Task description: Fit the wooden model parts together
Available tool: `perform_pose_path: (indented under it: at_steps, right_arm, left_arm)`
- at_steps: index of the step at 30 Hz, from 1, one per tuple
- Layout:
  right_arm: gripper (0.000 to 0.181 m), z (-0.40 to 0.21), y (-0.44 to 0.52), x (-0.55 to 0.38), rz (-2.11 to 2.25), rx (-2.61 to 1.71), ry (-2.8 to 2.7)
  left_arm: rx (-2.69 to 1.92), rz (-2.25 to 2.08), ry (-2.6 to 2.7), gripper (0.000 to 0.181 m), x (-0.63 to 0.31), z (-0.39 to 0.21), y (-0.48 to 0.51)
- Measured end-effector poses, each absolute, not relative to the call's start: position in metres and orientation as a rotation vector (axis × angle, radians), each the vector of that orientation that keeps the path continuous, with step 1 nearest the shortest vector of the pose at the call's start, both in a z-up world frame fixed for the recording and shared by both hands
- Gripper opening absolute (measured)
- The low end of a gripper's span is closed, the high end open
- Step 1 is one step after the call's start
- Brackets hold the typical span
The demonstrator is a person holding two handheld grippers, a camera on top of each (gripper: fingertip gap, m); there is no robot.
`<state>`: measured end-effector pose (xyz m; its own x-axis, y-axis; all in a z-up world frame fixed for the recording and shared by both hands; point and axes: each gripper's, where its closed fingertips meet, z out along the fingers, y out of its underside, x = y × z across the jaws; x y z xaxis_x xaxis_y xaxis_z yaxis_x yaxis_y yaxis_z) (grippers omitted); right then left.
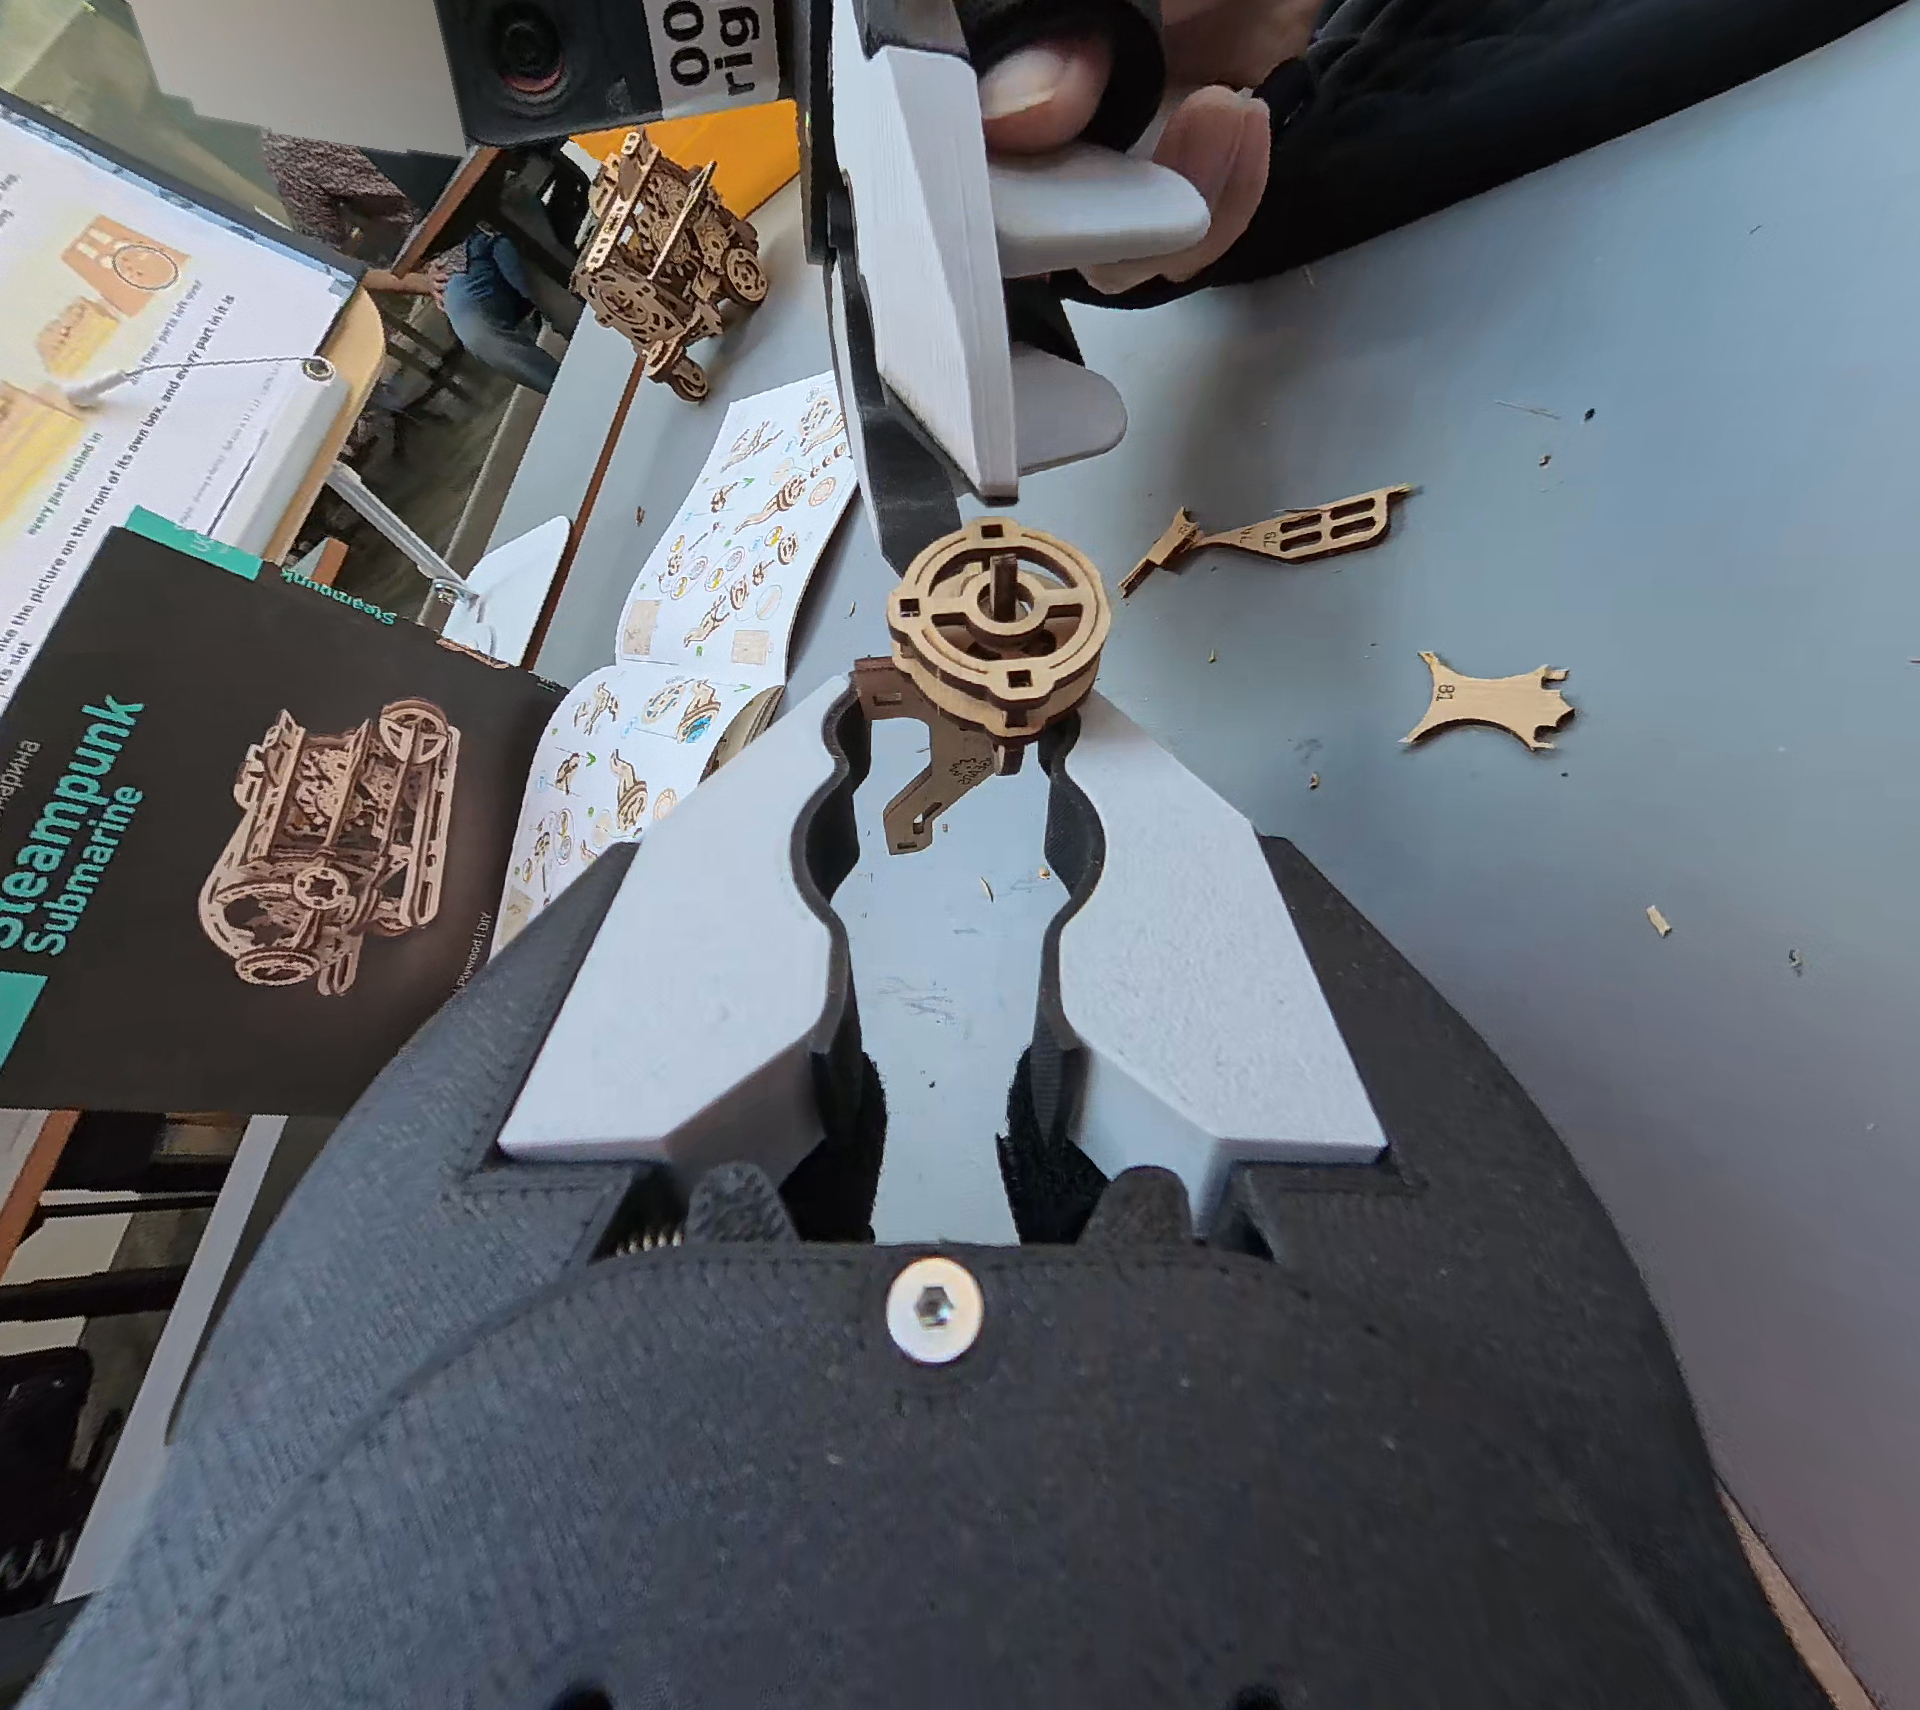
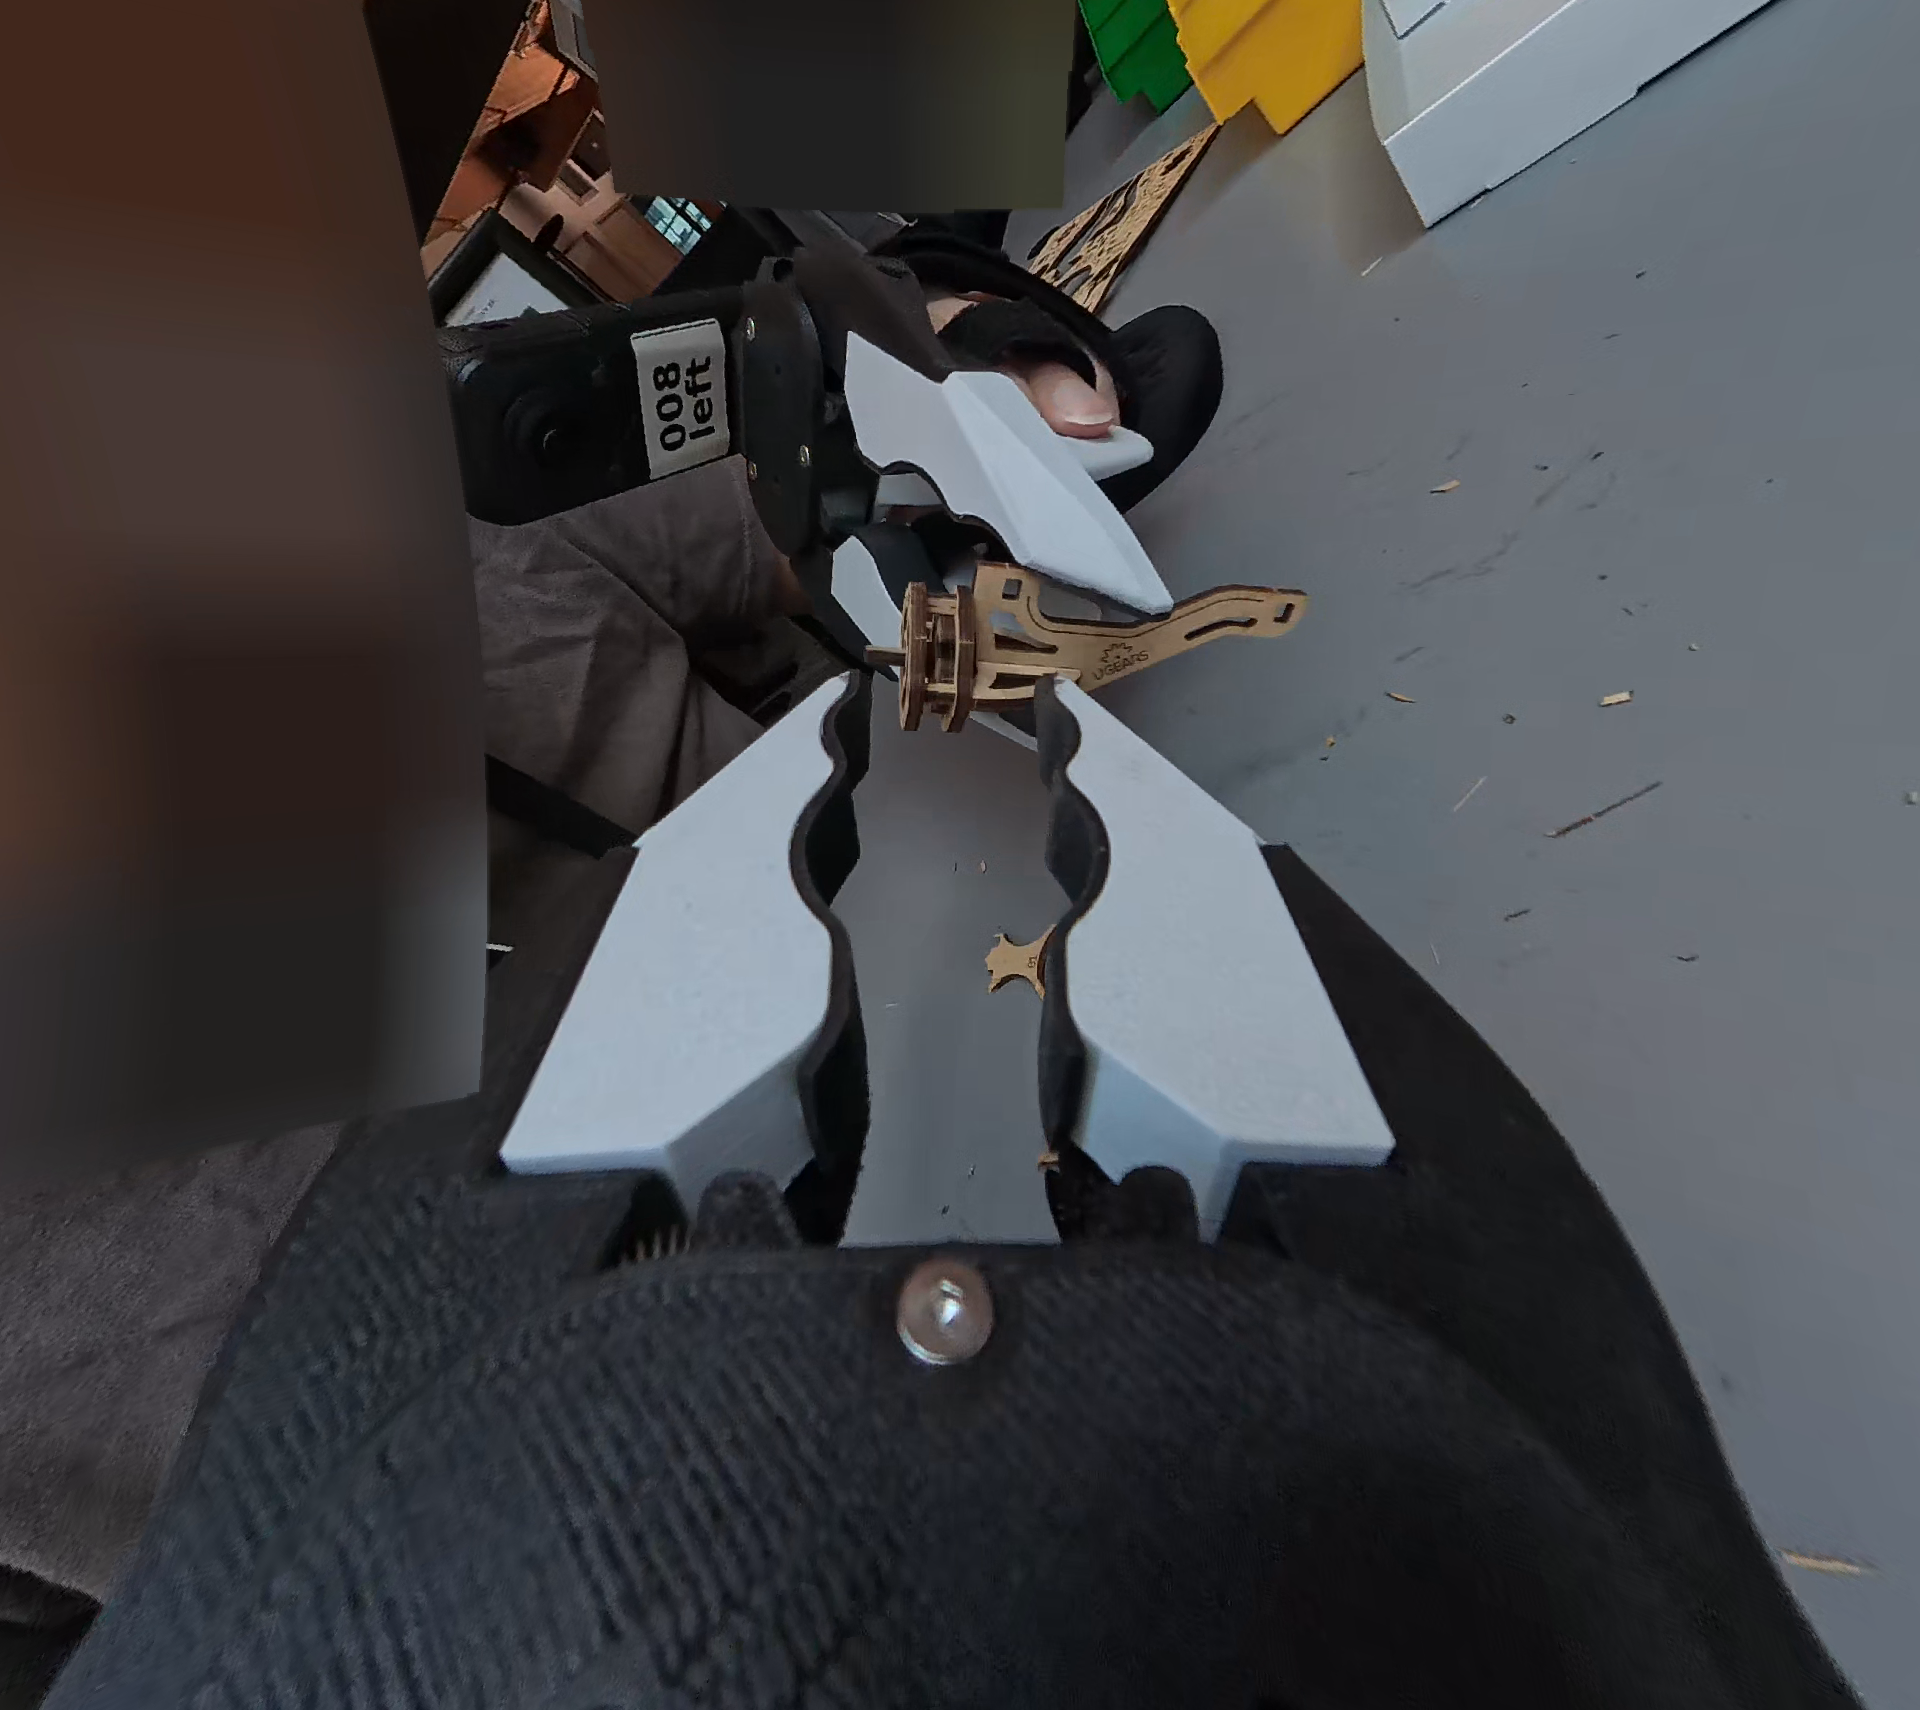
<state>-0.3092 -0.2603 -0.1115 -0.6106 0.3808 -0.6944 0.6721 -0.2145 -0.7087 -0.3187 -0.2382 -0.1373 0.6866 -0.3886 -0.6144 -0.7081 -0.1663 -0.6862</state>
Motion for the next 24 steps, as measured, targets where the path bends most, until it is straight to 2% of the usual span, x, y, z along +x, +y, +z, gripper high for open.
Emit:
perform_pose_path:
  at_steps: [5,13,19,24]
  right_arm:
    - [0.024,-0.112,-0.260,-0.308,-1.915,1.243,1.840]
    - [0.031,-0.107,-0.262,-0.308,-1.986,1.178,2.032]
    - [0.026,-0.100,-0.263,-0.303,-2.039,1.070,2.275]
    - [0.038,-0.102,-0.265,-0.303,-2.020,1.084,2.242]
  left_arm:
    - [-1.767,0.384,0.889,0.031,-0.317,-0.136,-0.238]
    - [-1.712,0.476,0.912,0.031,-0.318,-0.129,-0.239]
    - [-1.648,0.584,0.953,0.031,-0.316,-0.124,-0.240]
    - [-1.617,0.632,0.973,0.031,-0.314,-0.122,-0.241]
